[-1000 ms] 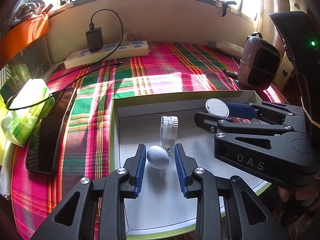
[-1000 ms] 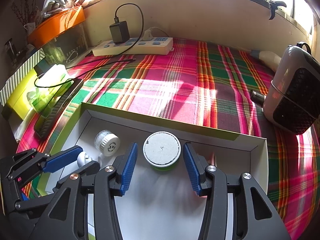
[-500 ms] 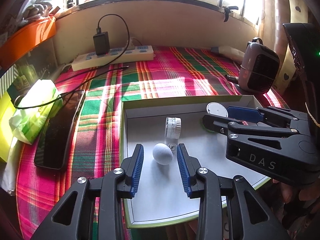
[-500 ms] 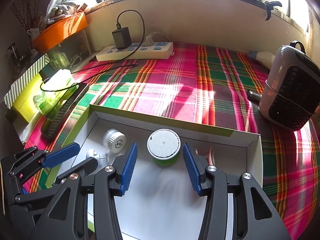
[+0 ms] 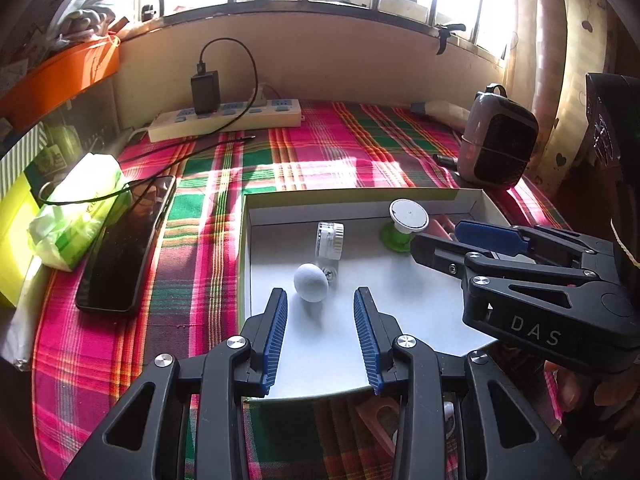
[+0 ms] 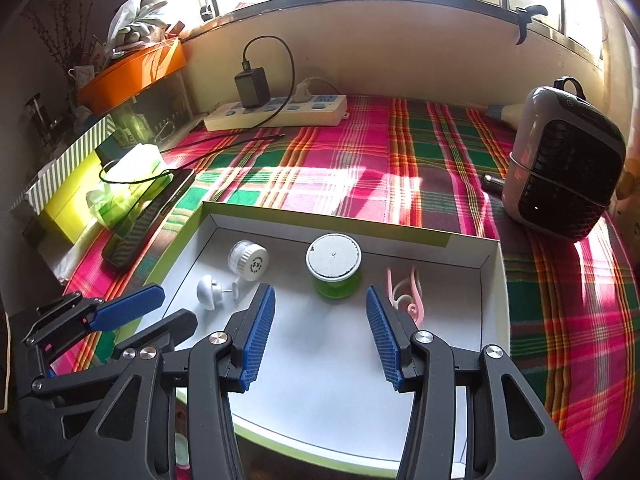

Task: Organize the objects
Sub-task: 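Withdraw both tools from the box back toward the remaining items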

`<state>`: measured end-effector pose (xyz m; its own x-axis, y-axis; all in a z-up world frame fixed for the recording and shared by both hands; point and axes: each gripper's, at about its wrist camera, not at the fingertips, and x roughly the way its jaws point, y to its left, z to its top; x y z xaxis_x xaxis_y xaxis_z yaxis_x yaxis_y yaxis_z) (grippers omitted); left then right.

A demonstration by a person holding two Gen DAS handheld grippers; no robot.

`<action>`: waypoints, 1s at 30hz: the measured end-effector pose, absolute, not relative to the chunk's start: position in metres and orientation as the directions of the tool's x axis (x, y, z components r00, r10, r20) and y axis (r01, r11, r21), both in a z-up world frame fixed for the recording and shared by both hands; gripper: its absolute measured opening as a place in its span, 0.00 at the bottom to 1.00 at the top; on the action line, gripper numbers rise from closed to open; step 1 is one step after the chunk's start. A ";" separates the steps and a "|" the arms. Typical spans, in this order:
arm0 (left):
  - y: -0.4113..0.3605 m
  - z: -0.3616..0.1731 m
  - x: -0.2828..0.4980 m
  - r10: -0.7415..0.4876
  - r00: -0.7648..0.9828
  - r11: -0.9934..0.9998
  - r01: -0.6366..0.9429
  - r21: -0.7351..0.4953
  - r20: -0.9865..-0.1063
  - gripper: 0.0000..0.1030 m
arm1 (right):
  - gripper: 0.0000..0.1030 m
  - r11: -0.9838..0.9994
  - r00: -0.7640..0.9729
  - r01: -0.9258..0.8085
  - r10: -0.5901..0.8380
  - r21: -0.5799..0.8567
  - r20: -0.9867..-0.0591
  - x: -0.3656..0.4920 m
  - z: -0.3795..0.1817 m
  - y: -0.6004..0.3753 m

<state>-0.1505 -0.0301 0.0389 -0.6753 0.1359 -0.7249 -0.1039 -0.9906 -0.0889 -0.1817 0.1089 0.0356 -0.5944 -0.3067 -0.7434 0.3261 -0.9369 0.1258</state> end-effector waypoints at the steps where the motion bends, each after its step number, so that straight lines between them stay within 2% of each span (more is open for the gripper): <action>1: -0.030 0.039 -0.148 0.136 -0.676 -0.991 -0.102 -0.090 -0.724 0.32 | 0.48 -0.937 -0.595 0.325 -0.309 0.130 -0.742 -0.179 0.036 0.110; 19: -0.030 0.045 -0.100 0.169 -0.697 -0.986 -0.120 -0.119 -0.697 0.32 | 0.47 -0.935 -0.634 0.325 -0.328 0.143 -0.701 -0.120 0.040 0.123; 30: -0.030 0.038 -0.087 0.262 -0.661 -0.964 -0.148 -0.220 -0.703 0.35 | 0.48 -0.933 -0.645 0.328 -0.336 0.147 -0.687 -0.083 0.033 0.132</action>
<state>-0.0874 -0.0304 0.0379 -0.6613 0.2618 -0.7029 -0.1476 -0.9642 -0.2203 -0.0825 0.1315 0.0328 -0.6450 -0.3355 -0.6866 0.3283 -0.9330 0.1475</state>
